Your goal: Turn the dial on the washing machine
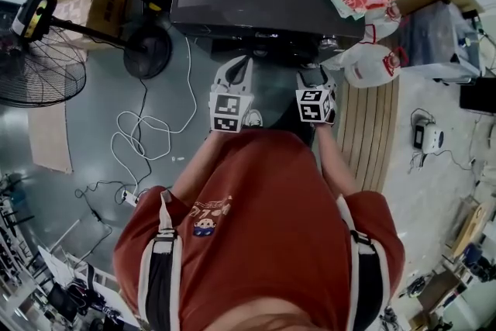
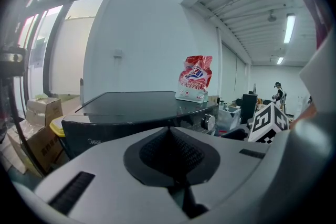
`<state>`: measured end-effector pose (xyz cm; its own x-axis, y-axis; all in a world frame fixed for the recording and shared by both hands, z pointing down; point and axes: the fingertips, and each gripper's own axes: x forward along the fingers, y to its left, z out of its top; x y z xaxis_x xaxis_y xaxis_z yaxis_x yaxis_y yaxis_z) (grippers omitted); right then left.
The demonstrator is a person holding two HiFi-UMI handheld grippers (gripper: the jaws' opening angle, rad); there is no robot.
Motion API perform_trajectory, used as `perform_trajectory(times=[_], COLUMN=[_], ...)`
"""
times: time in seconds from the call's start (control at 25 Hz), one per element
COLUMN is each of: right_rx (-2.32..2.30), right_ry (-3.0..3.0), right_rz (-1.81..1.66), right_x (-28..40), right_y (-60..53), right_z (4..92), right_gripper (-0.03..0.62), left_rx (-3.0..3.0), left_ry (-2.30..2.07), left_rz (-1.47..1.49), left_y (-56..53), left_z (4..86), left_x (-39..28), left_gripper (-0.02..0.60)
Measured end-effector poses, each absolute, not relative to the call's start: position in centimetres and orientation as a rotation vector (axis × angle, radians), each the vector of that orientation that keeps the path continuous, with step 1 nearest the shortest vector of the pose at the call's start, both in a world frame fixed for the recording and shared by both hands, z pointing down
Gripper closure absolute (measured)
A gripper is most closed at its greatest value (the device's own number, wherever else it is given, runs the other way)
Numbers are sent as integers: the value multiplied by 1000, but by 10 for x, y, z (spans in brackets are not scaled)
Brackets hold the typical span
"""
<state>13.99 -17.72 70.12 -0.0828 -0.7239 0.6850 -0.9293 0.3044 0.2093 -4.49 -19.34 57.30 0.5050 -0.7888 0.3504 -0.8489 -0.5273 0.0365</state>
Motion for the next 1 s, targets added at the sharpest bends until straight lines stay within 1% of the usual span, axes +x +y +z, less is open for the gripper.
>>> perform_trajectory(times=[0.2, 0.32, 0.6, 0.8, 1.0], right_rx=[1533, 1556, 1591, 1579, 1645], right_ry=[-1982, -2044, -2159, -2212, -2258], right_rz=[544, 566, 490, 375, 286], right_x=[120, 112, 109, 108, 112], right_y=[-153, -149, -152, -163, -179], right_z=[692, 671, 608, 562, 512], right_gripper=[286, 290, 295, 298, 299], left_rx=[2530, 2513, 2463, 2413, 2443], left_ry=[-1427, -1445, -1474, -1575, -1704], left_rz=[439, 446, 470, 419, 379], left_y=[-193, -191, -177, -186, -200], left_z=[575, 578, 577, 549, 503], left_x=[-57, -65, -89, -118, -144], left_gripper=[571, 571, 571, 571, 571])
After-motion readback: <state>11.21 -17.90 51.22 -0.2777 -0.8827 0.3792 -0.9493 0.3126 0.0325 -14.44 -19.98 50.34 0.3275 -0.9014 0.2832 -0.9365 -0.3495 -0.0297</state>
